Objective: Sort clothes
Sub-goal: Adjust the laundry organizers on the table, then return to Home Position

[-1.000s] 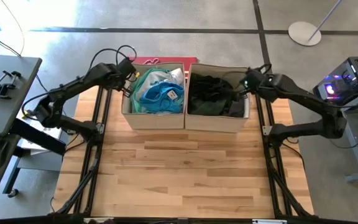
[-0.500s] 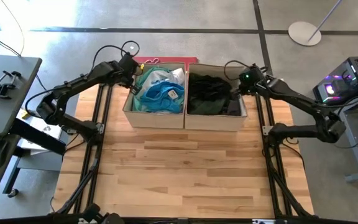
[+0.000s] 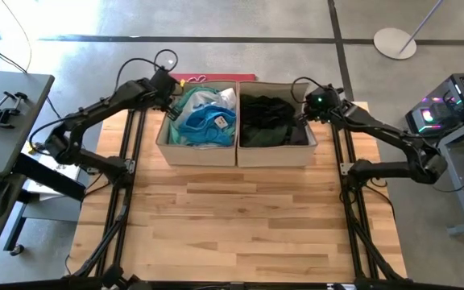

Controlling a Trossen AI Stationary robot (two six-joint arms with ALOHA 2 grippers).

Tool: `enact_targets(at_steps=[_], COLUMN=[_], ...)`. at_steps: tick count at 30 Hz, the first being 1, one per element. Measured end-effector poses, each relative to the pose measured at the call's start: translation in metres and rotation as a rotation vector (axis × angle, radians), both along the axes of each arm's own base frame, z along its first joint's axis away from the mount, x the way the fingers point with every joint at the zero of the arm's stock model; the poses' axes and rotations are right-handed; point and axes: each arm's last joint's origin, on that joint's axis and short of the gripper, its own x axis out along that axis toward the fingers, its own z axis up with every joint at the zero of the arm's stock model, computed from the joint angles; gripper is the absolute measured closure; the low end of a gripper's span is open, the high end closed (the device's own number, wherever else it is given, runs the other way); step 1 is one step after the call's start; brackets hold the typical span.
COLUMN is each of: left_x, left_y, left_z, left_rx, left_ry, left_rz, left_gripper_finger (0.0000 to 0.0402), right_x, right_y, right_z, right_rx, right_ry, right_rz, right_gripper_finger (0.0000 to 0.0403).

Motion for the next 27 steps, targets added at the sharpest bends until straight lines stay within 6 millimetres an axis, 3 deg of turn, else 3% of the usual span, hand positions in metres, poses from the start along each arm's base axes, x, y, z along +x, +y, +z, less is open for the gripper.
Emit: enact_targets(at_steps=[4, 9, 14, 19, 23, 27], left_x=[-0.011, -0.029, -0.042, -0.048, -0.044, -0.032], left_y=[-0.012, -0.041, -0.087, -0.14, -0.176, -0.205], left_z=[0.021, 0.055, 0.085, 0.107, 0.106, 0.086], left_rx=[0.065, 0.123, 0.158, 0.166, 0.166, 0.161], left_ry=[-0.06, -0.23, -0.448, -0.657, -0.882, -0.995], left_rz=[-0.002, -0.086, -0.249, -0.461, -0.648, -0.785], left_gripper_finger=[0.0401, 0.0401, 0.0401, 0.0401, 0.0401, 0.0401], right_x=[-0.007, -0.023, -0.038, -0.053, -0.07, -0.075], right_y=[0.005, 0.02, 0.062, 0.114, 0.144, 0.161], right_z=[0.015, 0.059, 0.094, 0.11, 0.109, 0.099], right_rx=[-0.074, -0.213, -0.28, -0.253, -0.199, -0.115], right_ry=[0.022, -0.076, -0.293, -0.536, -0.689, -0.797], right_rz=[-0.041, -0.055, 0.13, 0.406, 0.577, 0.715], right_gripper_finger=[0.0403, 0.0403, 0.0403, 0.0403, 0.0403, 0.0403])
